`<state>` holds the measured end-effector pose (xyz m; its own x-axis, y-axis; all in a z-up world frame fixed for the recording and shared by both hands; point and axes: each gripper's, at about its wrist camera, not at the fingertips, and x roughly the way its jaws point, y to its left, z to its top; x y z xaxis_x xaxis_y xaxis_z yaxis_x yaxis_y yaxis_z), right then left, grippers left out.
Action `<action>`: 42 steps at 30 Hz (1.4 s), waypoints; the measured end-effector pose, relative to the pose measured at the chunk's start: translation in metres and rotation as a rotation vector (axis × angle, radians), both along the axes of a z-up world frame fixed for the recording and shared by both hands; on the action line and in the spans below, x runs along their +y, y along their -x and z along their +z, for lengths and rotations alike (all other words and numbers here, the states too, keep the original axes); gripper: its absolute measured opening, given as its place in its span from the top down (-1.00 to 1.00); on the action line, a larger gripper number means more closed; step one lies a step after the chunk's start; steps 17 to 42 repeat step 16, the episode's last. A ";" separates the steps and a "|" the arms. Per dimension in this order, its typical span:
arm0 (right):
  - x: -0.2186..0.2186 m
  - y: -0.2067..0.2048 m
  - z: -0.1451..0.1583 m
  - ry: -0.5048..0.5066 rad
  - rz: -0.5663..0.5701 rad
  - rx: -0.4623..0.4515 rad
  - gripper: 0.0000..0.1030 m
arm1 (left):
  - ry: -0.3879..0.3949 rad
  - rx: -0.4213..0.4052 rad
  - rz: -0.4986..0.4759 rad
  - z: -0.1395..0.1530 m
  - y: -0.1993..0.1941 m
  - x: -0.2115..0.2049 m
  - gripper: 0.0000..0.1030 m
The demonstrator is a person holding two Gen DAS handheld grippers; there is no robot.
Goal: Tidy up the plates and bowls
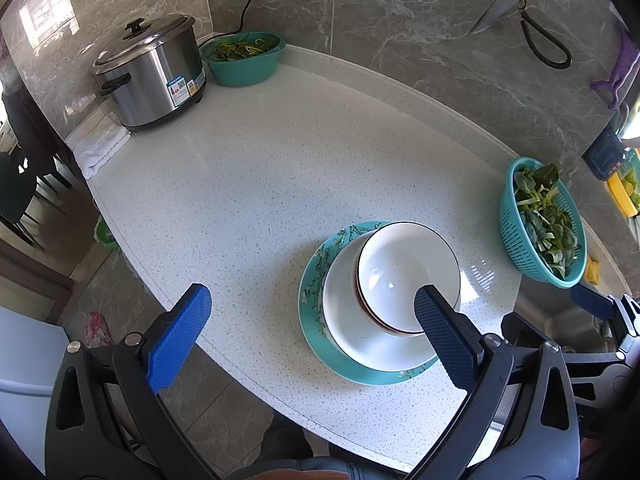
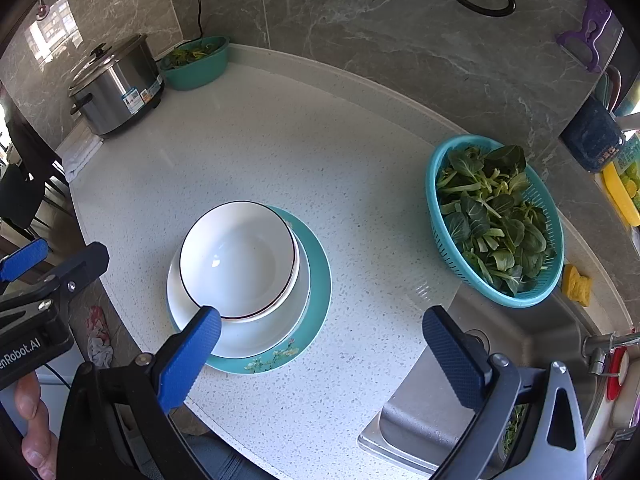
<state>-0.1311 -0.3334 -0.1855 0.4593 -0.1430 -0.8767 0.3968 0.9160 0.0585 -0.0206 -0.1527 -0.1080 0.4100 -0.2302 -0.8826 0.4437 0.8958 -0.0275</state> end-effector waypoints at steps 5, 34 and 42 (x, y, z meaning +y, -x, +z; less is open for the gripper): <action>0.000 -0.001 -0.001 -0.004 0.004 0.002 -1.00 | 0.002 -0.011 -0.001 0.000 -0.002 0.000 -1.00; -0.002 -0.003 -0.004 -0.011 0.008 0.008 -1.00 | 0.008 -0.024 0.000 0.001 -0.002 -0.003 -1.00; -0.002 -0.003 -0.004 -0.011 0.008 0.008 -1.00 | 0.008 -0.024 0.000 0.001 -0.002 -0.003 -1.00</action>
